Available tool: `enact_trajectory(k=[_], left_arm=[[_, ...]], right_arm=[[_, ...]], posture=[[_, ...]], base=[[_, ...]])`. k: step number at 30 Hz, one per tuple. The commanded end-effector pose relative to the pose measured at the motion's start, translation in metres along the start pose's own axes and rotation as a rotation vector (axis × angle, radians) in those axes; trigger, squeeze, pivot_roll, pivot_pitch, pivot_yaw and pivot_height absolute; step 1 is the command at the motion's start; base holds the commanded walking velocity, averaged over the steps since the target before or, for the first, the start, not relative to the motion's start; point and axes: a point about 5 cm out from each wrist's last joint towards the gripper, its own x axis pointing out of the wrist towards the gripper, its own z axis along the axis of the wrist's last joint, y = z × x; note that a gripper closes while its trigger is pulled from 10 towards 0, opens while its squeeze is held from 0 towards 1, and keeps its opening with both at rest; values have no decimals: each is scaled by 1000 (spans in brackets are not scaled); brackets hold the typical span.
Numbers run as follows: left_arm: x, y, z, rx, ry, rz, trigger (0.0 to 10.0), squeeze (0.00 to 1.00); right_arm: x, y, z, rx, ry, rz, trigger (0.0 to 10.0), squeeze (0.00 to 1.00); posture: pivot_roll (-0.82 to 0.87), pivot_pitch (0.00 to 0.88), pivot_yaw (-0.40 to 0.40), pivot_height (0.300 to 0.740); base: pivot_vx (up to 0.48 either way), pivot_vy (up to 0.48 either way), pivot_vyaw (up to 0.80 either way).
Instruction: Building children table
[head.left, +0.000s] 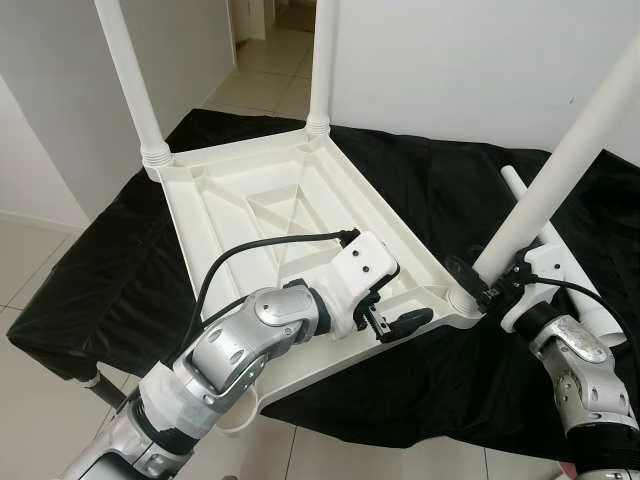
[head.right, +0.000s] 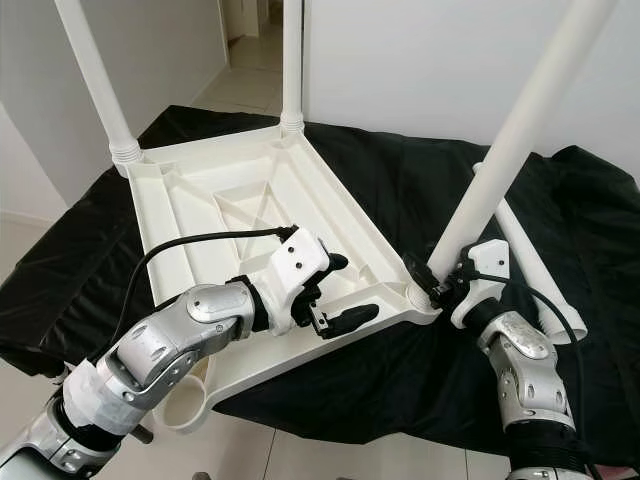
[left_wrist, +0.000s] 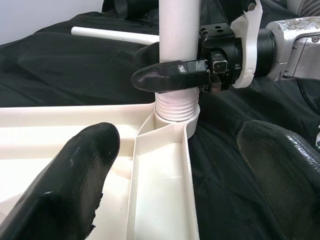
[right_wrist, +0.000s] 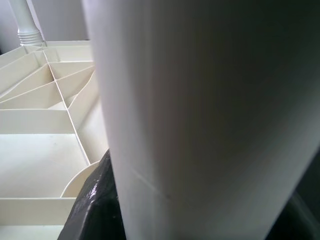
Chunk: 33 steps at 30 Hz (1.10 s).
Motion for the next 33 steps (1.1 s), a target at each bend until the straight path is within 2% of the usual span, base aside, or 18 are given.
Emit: enact_trajectory(k=[1,3,4,11,12,14,16,19,20,22,23,24,25,26,28,30,32,33], left_arm=[[0,1,2,13,10,-39,10000,0],[0,2,2,14,9,-41,10000,0],[1,1,3,15,8,-43,10000,0],[1,1,3,14,10,-45,10000,0],[1,1,2,13,11,-44,10000,0],[1,1,2,13,11,-44,10000,0],[2,0,1,11,11,-42,10000,0],[2,-2,1,11,10,-42,10000,0],[2,-2,1,9,9,-41,10000,0],[2,-2,1,9,9,-41,10000,0],[2,-2,1,7,8,-38,10000,0],[2,-2,1,7,8,-38,10000,0],[2,-2,0,5,8,-37,10000,0],[2,-2,0,5,8,-37,10000,0],[2,-3,0,0,7,-40,10000,0],[2,-3,1,-1,5,-41,10000,0],[2,-3,1,-1,5,-41,10000,0],[2,-4,1,-3,4,-42,10000,0]], right_arm=[[-5,-5,-6,0,35,-21,0,0],[-6,-4,-7,4,31,-33,0,0],[-6,-2,-7,5,27,-51,10000,0],[-1,8,-6,17,22,-95,10000,0],[2,11,-7,10,26,-143,10000,0],[2,11,-7,10,26,-143,10000,0],[5,21,-9,-11,39,-237,10000,0],[6,26,-10,-15,41,-267,10000,0],[5,33,-13,15,51,-340,10000,0],[5,33,-13,15,51,-340,10000,0],[4,38,-19,44,74,-435,10000,0],[4,38,-19,44,74,-435,10000,0],[3,47,-25,86,91,-535,10000,0],[3,47,-25,86,91,-535,10000,0],[2,62,-28,147,88,-668,10000,0],[2,67,-26,183,72,-727,10000,0],[2,67,-26,183,72,-727,10000,0],[4,73,-26,256,61,-761,10000,0]], posture=[[-72,0,0,740],[-73,0,1,740],[-73,0,1,740],[-76,0,-3,740],[-77,0,-7,740],[-77,0,-7,740],[-80,0,-13,740],[-81,0,-16,740],[-84,0,-16,740],[-84,0,-16,740],[-89,0,-16,740],[-89,0,-16,740],[-96,0,-17,740],[-96,0,-17,740],[-99,0,-19,740],[-107,0,-10,740],[-107,0,-10,740],[-112,0,-1,740]], base=[[0,0,0],[0,0,0],[0,0,0],[0,0,0],[0,0,0],[0,0,0],[0,0,0],[0,0,0],[0,0,0],[0,0,0],[0,0,0],[0,0,0],[0,0,0],[0,0,0],[0,0,0],[0,0,0],[0,0,0],[0,0,0]])
